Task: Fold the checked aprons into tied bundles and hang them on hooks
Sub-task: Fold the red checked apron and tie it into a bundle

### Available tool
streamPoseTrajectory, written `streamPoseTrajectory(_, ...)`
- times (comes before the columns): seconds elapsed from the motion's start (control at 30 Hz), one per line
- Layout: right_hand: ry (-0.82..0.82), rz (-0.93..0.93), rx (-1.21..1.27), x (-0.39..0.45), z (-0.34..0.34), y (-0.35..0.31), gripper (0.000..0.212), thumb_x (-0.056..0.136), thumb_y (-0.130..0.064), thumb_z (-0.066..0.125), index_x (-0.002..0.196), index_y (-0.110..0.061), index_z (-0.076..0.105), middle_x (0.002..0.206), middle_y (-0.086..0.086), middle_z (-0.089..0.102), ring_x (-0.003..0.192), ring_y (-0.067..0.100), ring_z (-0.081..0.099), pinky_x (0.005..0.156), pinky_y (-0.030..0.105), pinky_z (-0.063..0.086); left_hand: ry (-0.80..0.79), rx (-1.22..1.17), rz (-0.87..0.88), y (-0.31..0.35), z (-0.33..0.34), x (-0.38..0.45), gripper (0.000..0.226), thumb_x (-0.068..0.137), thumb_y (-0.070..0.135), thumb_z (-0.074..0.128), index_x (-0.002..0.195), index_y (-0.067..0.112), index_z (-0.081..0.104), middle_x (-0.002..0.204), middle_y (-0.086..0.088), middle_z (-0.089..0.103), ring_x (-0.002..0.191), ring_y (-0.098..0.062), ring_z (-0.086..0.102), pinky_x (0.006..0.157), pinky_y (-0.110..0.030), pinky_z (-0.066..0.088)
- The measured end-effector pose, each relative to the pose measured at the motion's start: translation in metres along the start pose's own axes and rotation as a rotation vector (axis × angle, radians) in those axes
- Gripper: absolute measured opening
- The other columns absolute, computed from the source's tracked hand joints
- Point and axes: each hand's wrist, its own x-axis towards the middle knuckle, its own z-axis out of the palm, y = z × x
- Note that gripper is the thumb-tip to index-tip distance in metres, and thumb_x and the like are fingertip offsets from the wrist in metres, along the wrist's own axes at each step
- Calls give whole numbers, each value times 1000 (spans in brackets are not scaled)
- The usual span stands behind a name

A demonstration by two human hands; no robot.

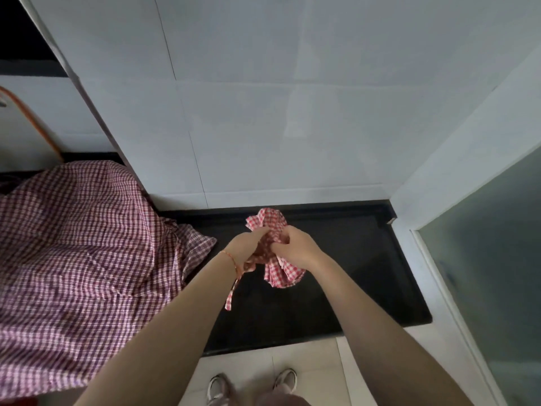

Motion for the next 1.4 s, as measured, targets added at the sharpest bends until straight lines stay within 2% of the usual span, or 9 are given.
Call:
streamPoseTrajectory(0.3,-44,209,492,20,38,46,17,96,-40,62,107,-31,53,105,-11,60,92,5,59,68,22,44,-9,368,0,-21,-4,28,27,98,12,45,73,9,55,63,-4,47,48,-12,38,43,-21,27)
streamPoseTrajectory(0.5,-79,263,404,37,59,63,35,88,-33,72,117,-26,55,115,-5,61,107,16,60,94,37,50,134,582,188,-33,-5,41,10,93,11,58,83,15,56,77,-3,60,62,-12,51,52,-24,39)
streamPoseTrajectory(0.63,-47,272,283,38,67,61,32,84,-34,75,107,-21,56,111,0,63,97,13,59,91,34,51,47,508,221,-43,6,44,10,95,10,56,94,20,56,91,-5,61,68,-11,51,54,-21,40)
streamPoseTrajectory(0.8,-173,256,209,34,65,60,92,74,-44,85,143,-14,32,132,3,52,121,22,54,94,34,46,31,332,219,-44,8,36,15,94,4,52,82,12,55,65,-3,56,48,-6,45,45,-17,36)
streamPoseTrajectory(0.87,-175,206,96,34,71,61,99,74,-46,84,144,-11,25,123,2,54,110,19,58,90,31,50,5,289,210,-47,13,34,9,93,7,56,86,13,55,68,-3,55,52,-8,47,49,-19,38)
streamPoseTrajectory(1.03,-121,97,-189,33,75,63,81,86,-52,69,142,-12,25,84,-7,55,74,10,60,71,27,54,-80,247,255,-47,16,32,9,94,6,54,90,13,57,71,-4,61,54,-9,50,48,-18,40)
streamPoseTrajectory(1.2,-28,88,-442,28,76,58,61,85,-63,60,124,-21,42,99,3,59,84,18,63,79,33,57,-133,463,304,-37,21,25,19,96,0,49,92,14,61,70,-2,62,56,-7,54,54,-17,44)
streamPoseTrajectory(1.3,59,68,-566,22,80,58,32,99,-46,48,111,-17,56,94,3,62,79,17,62,71,29,52,-160,556,390,-32,28,20,17,96,4,51,95,18,61,86,-1,63,74,-11,58,67,-21,49)
streamPoseTrajectory(1.4,66,-40,-691,23,85,67,26,105,-26,40,113,-12,60,101,5,68,87,20,66,70,28,48,-232,592,447,-25,33,9,12,100,10,49,104,16,59,82,5,58,73,-11,54,58,-11,43)
